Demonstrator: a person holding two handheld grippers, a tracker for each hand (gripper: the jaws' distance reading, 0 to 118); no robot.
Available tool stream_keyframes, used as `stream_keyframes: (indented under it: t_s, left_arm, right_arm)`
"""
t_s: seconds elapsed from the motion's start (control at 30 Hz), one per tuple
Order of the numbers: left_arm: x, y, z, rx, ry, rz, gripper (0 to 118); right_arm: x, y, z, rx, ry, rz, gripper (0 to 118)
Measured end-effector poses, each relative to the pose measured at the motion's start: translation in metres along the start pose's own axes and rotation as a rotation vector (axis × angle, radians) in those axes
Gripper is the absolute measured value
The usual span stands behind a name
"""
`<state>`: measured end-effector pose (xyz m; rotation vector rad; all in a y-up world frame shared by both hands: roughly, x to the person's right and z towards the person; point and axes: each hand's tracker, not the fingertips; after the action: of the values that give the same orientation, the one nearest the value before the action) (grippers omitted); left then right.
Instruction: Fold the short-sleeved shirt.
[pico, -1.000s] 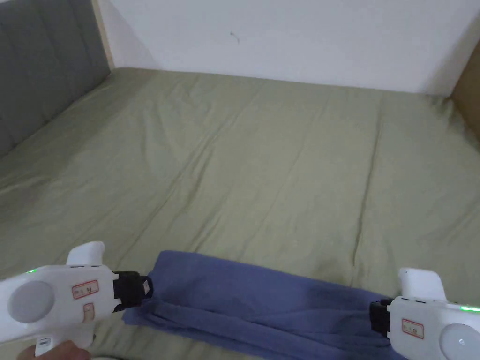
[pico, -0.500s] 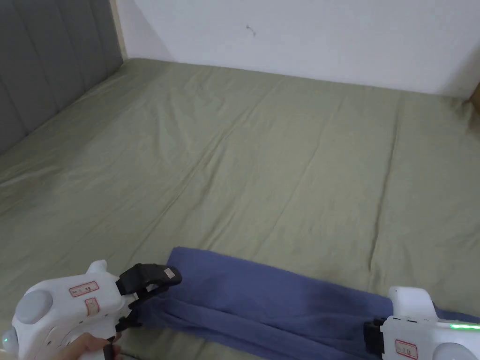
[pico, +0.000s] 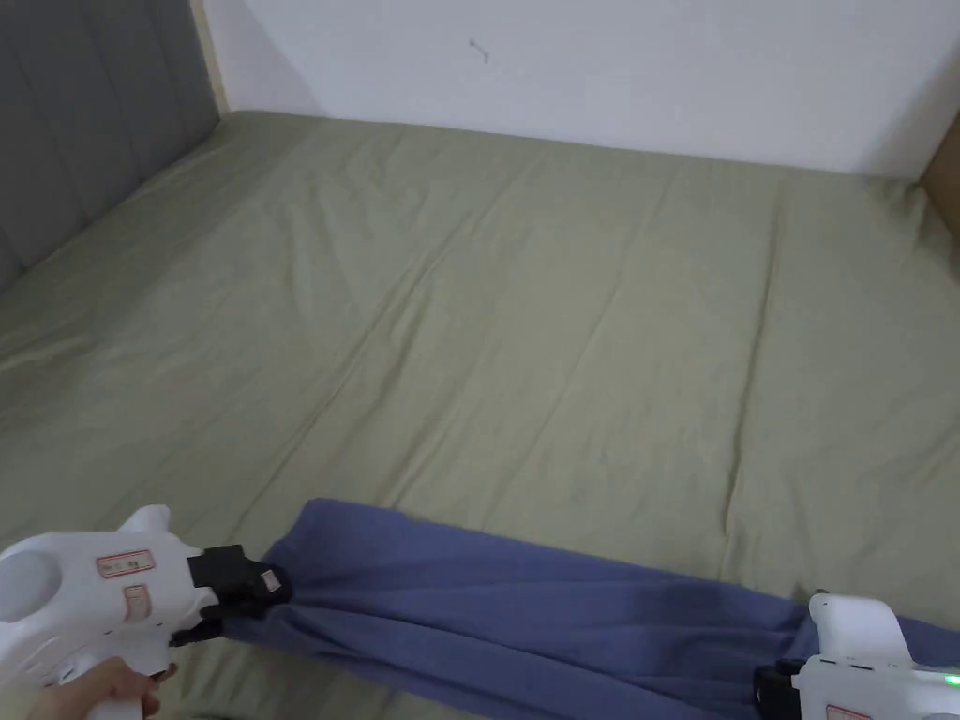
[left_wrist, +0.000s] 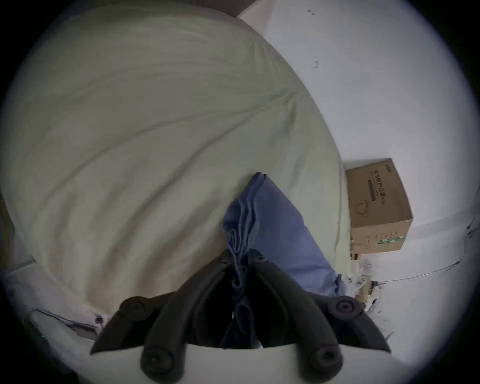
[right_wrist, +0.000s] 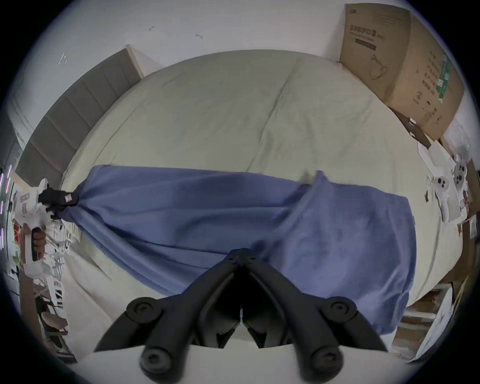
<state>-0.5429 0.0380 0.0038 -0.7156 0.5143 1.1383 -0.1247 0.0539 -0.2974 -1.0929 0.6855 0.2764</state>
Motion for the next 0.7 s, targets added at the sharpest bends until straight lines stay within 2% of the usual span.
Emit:
stream_keyframes:
  t_s: [0.1,0.3,0.4,0.53,0.7]
  left_arm:
    - [-0.008,0.004,0.013,0.014,0.009,0.001,9]
    - [0.013,0.003,0.022,0.053,0.006,-0.031,9]
    - [0.048,-0.005,0.027,0.081,-0.026,-0.138,9]
    - [0.117,-0.025,0.025,0.074,-0.145,-0.328,9]
    - [0.199,-0.072,-0.015,-0.041,-0.262,-0.597,9]
  right_arm:
    - [0.010,-0.002,0.003,-0.001,0.042,-0.061,0]
    - [0.019,-0.007,0.005,0.003,0.014,-0.069,0]
    - [0.025,-0.011,0.010,0.012,0.024,-0.094,0]
    - [0.035,-0.015,0.015,0.022,0.011,-0.111,0]
    - [0.054,-0.023,0.026,0.040,0.007,-0.157,0]
